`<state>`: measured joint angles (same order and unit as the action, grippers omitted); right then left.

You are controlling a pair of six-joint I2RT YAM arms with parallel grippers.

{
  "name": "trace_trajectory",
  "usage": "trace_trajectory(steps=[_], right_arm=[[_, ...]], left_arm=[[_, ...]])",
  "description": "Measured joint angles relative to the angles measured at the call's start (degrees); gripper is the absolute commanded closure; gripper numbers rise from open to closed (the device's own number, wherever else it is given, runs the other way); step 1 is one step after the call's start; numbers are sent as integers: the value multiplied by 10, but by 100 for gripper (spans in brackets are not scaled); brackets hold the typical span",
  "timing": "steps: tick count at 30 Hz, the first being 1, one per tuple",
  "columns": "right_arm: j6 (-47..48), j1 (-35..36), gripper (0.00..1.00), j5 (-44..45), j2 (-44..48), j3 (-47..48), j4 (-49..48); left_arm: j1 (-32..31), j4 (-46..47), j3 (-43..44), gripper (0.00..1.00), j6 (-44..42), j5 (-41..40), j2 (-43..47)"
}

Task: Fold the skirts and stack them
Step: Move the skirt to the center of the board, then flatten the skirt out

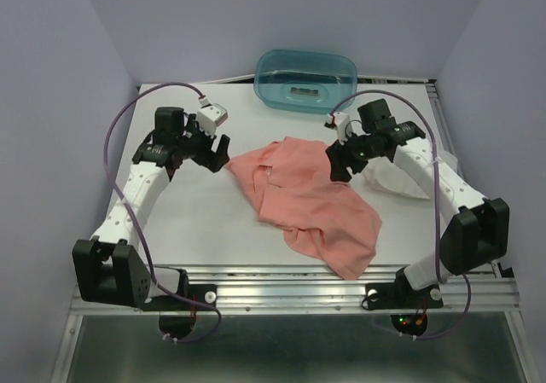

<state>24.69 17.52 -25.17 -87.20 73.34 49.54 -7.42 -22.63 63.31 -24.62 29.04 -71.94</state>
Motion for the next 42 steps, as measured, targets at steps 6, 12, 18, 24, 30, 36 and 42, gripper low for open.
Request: trace_trajectory(steps=[6,12,18,24,30,36,42], right_arm=[[-35,75,34,-44,-3,47,-11],[-37,200,30,4,-68,36,-52],[-53,339,30,85,-119,38,-122],[-72,401,33,156,-184,56,-162],[-72,421,99,228,-257,67,-181],[-50,417,99,262,-229,70,-179],[-11,392,99,262,-12,19,-183]], left_arm=[[-57,32,4,16,25,-17,-108],[-73,40,49,16,92,-3,-246],[-58,37,92,21,122,-16,-302],[-46,33,99,29,137,-43,-340],[-21,18,98,49,140,-83,-359],[-12,18,55,75,104,-127,-342],[1,-4,2,99,36,-171,-273]])
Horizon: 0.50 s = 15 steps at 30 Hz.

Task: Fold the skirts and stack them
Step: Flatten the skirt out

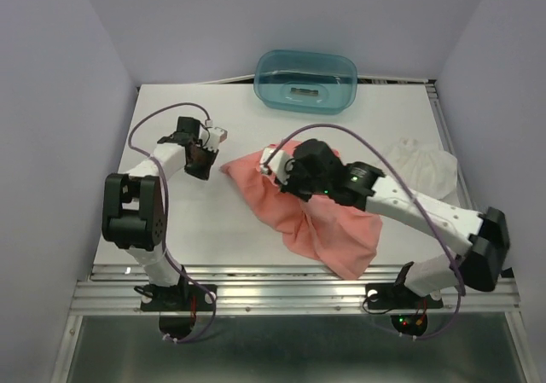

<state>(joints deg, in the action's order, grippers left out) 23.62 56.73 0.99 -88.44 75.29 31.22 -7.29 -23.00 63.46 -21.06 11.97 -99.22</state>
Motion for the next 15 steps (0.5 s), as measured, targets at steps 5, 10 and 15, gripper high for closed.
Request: trace_trajectory(steps=[5,10,15], right_arm=[[-9,-82,99,0,165,-79,-3],[-29,-142,99,15,212,-142,17],[-29,-176,99,48,237,-193,45]], left_arm=[[26,-7,4,25,-35,51,66],[-10,17,78,22,-18,105,54],[-89,62,146,22,-3,102,-52]])
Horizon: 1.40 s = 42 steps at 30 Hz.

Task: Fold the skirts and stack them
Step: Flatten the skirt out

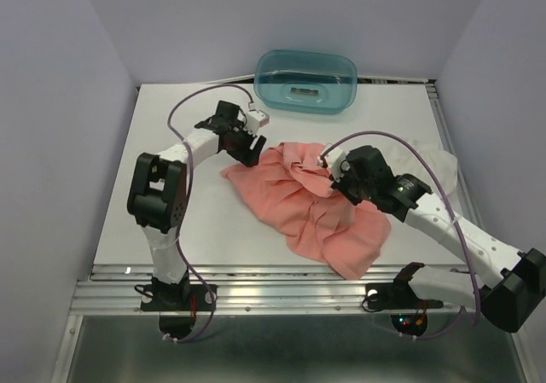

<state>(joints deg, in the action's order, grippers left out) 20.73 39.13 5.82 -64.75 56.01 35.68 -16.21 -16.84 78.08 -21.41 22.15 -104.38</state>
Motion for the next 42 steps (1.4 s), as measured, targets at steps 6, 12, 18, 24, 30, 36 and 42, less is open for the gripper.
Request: trace_trajectory(steps=[6,12,18,24,30,36,42], right_arm=[[7,-10,99,36,26,-18,12],[40,-12,99,49,56,-70,9],[61,-12,99,9,56,-102,-15],[107,-12,99,-81,54,-145,-39],[193,-12,99,-134,59,-213,-19],[261,-12,99,-144,88,-256,-9],[320,-12,99,-138,67,-261,-28]], left_arm=[[-51,-2,-19,62,-1,-40,-80],[-38,5,-92,100,-23,-90,-26],[38,-30,-239,99,-77,-105,112],[51,-100,-343,54,-185,-113,304],[58,-135,-268,24,-235,-55,361],[-28,-94,-90,28,-216,-9,264],[-125,-70,89,27,-169,0,43]])
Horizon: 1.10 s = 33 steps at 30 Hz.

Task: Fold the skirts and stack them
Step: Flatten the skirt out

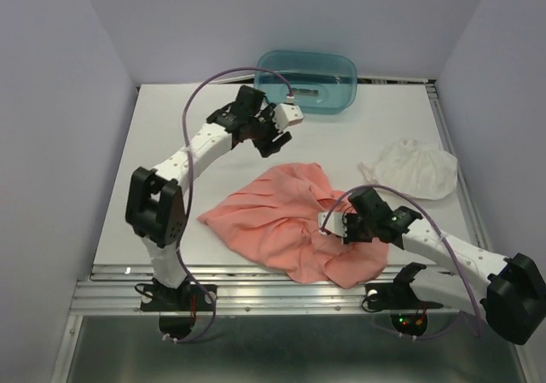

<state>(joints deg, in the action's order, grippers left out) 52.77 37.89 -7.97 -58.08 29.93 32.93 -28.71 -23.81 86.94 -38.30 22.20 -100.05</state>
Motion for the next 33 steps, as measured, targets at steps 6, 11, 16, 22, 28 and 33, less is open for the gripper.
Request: trace_trajectory(steps=[6,11,16,22,28,33], right_arm=[[35,0,99,17,-8,-9,-19],[47,0,99,29,2,-19,-29],[47,0,99,41,16,-28,-33],[47,0,99,54,23,-28,-37],[40,0,99,66,24,-26,-64],[29,-1,99,68,0,28,-149]], left_arm=[[-95,-38,123,18,-5,-5,-148],[-161,-120,148,12,-59,-5,-208],[-173,-144,115,34,-92,-14,-223],[-169,-110,47,100,-86,-22,-200],[-113,-71,16,100,-42,-15,-97],[-45,-23,-57,100,-28,13,80]])
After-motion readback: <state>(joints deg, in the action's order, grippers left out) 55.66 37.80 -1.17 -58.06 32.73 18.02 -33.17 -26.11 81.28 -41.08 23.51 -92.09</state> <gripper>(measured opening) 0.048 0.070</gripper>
